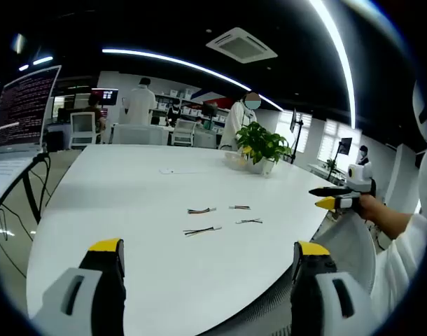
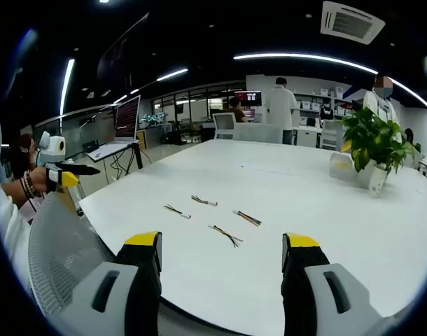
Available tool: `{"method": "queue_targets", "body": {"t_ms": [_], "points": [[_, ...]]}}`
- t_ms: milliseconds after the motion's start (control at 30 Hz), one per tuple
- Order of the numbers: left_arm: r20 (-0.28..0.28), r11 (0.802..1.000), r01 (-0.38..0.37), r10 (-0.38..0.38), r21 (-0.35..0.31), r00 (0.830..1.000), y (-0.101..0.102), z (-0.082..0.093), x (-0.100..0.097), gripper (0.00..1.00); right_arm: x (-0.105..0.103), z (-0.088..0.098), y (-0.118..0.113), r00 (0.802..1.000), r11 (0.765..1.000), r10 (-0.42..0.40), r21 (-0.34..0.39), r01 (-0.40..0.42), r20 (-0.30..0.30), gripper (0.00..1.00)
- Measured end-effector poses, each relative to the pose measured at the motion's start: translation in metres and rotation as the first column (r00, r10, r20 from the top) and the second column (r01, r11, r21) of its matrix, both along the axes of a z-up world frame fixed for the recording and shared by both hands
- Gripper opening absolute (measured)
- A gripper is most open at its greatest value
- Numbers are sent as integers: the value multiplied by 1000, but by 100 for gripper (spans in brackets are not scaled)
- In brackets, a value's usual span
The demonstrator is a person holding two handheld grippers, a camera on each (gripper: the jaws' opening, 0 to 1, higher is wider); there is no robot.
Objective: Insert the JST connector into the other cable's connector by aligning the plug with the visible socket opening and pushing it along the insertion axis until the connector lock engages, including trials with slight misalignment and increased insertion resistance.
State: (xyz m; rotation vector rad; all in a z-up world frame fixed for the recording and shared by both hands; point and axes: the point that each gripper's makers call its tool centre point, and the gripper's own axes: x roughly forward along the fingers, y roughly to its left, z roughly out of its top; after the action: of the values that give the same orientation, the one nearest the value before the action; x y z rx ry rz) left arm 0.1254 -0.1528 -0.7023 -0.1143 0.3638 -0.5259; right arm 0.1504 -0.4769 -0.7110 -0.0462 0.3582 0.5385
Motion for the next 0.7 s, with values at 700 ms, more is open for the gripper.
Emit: {"method": "queue_targets", "body": {"t_ms": [700], "points": [[0,1000,-2,2,8,1000,2,1,-4,99,3,5,1,1000,999,28,-28,-28,11,67]]}}
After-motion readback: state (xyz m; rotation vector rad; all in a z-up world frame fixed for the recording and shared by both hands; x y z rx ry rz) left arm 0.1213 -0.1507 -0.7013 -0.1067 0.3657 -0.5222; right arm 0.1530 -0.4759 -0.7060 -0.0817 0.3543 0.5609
